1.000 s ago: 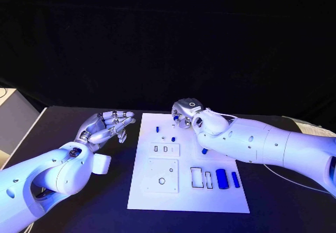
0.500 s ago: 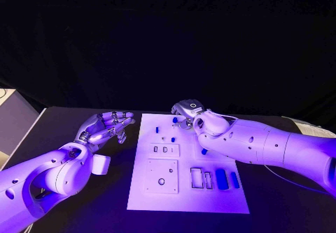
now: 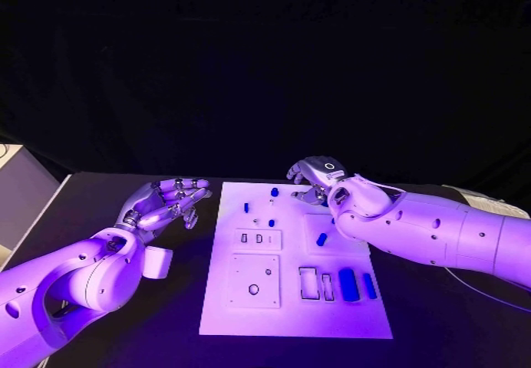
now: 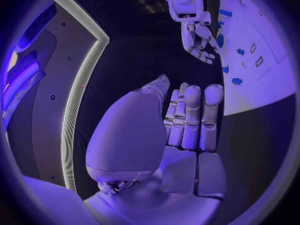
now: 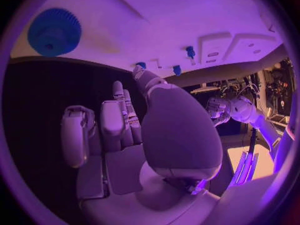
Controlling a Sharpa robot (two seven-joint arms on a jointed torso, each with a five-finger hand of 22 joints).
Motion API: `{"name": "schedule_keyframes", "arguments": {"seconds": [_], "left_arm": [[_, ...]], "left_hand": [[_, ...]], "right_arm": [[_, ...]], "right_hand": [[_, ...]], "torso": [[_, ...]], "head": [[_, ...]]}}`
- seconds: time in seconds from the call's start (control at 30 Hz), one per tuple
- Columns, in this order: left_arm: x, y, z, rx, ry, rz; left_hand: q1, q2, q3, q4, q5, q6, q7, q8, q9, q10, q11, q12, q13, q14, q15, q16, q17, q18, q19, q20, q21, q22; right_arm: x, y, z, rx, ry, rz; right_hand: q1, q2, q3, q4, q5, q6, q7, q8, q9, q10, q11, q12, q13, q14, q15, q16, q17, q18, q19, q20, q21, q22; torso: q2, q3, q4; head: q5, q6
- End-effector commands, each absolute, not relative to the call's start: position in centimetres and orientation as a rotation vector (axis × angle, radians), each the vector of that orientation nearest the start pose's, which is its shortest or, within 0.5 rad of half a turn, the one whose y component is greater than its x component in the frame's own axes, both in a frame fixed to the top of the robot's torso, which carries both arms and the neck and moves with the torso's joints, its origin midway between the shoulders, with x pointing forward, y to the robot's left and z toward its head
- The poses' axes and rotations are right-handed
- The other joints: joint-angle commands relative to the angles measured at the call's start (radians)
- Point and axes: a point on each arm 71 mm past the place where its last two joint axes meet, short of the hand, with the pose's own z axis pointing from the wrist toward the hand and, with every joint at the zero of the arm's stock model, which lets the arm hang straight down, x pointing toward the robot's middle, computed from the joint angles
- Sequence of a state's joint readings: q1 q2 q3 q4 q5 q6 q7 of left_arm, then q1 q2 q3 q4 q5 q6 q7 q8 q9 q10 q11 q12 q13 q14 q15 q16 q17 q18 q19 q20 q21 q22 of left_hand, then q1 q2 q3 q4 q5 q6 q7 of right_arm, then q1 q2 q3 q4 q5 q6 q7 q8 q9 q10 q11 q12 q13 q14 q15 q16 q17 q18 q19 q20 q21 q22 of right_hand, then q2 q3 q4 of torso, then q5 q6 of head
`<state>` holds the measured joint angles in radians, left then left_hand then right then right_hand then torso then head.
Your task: Assemble the parts on the task board
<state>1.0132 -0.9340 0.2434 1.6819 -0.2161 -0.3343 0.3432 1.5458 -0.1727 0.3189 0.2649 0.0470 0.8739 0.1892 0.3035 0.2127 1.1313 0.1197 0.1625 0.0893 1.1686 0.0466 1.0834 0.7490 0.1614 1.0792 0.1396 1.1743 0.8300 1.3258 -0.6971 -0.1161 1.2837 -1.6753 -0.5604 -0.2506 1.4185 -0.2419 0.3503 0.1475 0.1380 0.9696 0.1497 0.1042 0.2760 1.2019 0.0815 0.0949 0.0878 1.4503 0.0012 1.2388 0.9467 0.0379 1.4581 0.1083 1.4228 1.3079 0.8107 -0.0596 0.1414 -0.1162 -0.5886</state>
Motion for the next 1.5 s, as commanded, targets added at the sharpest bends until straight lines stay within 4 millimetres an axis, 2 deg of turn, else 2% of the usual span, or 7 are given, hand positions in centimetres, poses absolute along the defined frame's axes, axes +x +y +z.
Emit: {"name": "schedule_keyframes", "arguments": {"seconds": [0.03,0.17,0.23,0.3,0.43,0.73,1.5], "left_arm": [[46.4,21.4,-14.4,-0.969,1.342,-1.627],[46.4,21.5,-14.4,-0.97,1.342,-1.627],[46.4,21.4,-14.4,-0.97,1.342,-1.628],[46.4,21.4,-14.4,-0.97,1.342,-1.629],[46.5,21.3,-14.4,-0.97,1.343,-1.631],[46.5,21.2,-14.5,-0.972,1.345,-1.633],[46.6,21.2,-14.7,-0.975,1.344,-1.631]], "left_hand": [[-0.009,-0.002,0.006,0.001,0.002,-0.004,-0.002,0.0,0.001,-0.006,-0.001,0.005,0.001,0.008,-0.002,0.004,0.001,-0.013,0.005,0.002,0.006,0.001],[-0.009,-0.002,0.006,0.001,0.002,-0.004,-0.002,0.0,0.001,-0.006,-0.001,0.005,0.001,0.008,-0.002,0.004,0.001,-0.013,0.005,0.002,0.006,0.001],[-0.011,-0.004,0.008,-0.001,0.002,-0.005,-0.002,0.001,0.003,-0.008,-0.001,0.007,0.003,0.007,-0.002,0.006,-0.002,-0.013,0.004,0.003,0.011,0.006],[-0.011,-0.004,0.008,-0.001,0.002,-0.005,-0.002,0.001,0.003,-0.008,-0.001,0.007,0.003,0.007,-0.002,0.006,-0.002,-0.013,0.004,0.003,0.011,0.006],[-0.011,-0.004,0.008,-0.001,0.002,-0.005,-0.002,0.001,0.003,-0.008,-0.001,0.007,0.003,0.007,-0.002,0.006,-0.002,-0.013,0.004,0.003,0.011,0.006],[-0.011,-0.004,0.008,-0.001,0.002,-0.005,-0.002,0.001,0.003,-0.008,-0.001,0.007,0.003,0.007,-0.002,0.006,-0.002,-0.013,0.004,0.003,0.011,0.006],[-0.014,-0.005,0.009,-0.002,0.002,-0.006,-0.002,0.001,0.004,-0.009,-0.001,0.009,0.004,0.007,-0.001,0.007,-0.001,-0.013,0.001,0.003,0.013,0.007]], "right_arm": [[53.5,-22.3,-13.2,-0.055,1.317,0.47],[53.0,-25.2,-13.0,0.038,1.38,0.487],[52.9,-26.4,-13.1,0.076,1.419,0.482],[52.9,-27.5,-13.3,0.112,1.459,0.472],[53.1,-29.5,-13.8,0.178,1.529,0.444],[53.6,-31.1,-14.5,0.218,1.607,0.373],[54.6,-28.8,-15.3,0.184,1.606,0.339]], "right_hand": [[0.008,-0.014,0.042,0.014,0.008,0.024,0.005,0.011,0.004,0.087,-0.009,0.029,0.022,0.009,-0.008,0.019,0.025,0.006,0.012,-0.007,0.02,0.101],[-0.002,-0.042,0.008,0.022,0.035,0.013,-0.011,0.009,0.004,0.201,-0.042,0.176,0.165,0.018,-0.033,0.047,0.064,-0.001,0.027,-0.033,0.04,0.129],[0.003,-0.034,-0.071,0.025,0.071,-0.007,-0.016,0.022,0.011,0.209,-0.047,0.812,0.814,0.045,-0.026,0.13,0.201,-0.008,0.043,-0.034,0.062,0.158],[0.01,-0.018,-0.12,0.062,0.089,-0.029,-0.007,0.046,0.019,0.208,-0.028,1.172,1.186,0.058,-0.013,0.186,0.301,-0.012,0.054,-0.025,0.076,0.177],[0.016,-0.004,-0.195,0.119,0.102,-0.06,0.005,0.082,0.027,0.326,-0.011,1.419,1.428,0.087,-0.006,0.264,0.446,-0.026,0.087,-0.008,0.115,0.224],[0.017,0.007,-0.24,0.141,0.104,-0.081,0.012,0.11,0.03,0.369,-0.003,1.476,1.483,0.108,0.003,0.311,0.56,-0.038,0.113,0.0,0.148,0.263],[0.03,0.025,-0.237,0.137,0.114,-0.075,0.012,0.126,0.032,0.369,-0.003,1.476,1.483,0.111,0.005,0.319,0.581,-0.038,0.113,0.003,0.148,0.263]], "torso": [[-0.003,0.0063,-0.0095],[-0.006,0.0111,-0.0157],[-0.006,0.0132,-0.0181],[-0.006,0.015,-0.0192],[-0.006,0.018,-0.0199],[-0.005,0.0157,-0.0154],[-0.007,0.009,-0.0141]], "head": [[-0.002,0.003],[-0.007,0.003],[-0.009,0.004],[-0.009,0.004],[-0.012,0.003],[-0.025,-0.003],[-0.031,-0.012]]}}
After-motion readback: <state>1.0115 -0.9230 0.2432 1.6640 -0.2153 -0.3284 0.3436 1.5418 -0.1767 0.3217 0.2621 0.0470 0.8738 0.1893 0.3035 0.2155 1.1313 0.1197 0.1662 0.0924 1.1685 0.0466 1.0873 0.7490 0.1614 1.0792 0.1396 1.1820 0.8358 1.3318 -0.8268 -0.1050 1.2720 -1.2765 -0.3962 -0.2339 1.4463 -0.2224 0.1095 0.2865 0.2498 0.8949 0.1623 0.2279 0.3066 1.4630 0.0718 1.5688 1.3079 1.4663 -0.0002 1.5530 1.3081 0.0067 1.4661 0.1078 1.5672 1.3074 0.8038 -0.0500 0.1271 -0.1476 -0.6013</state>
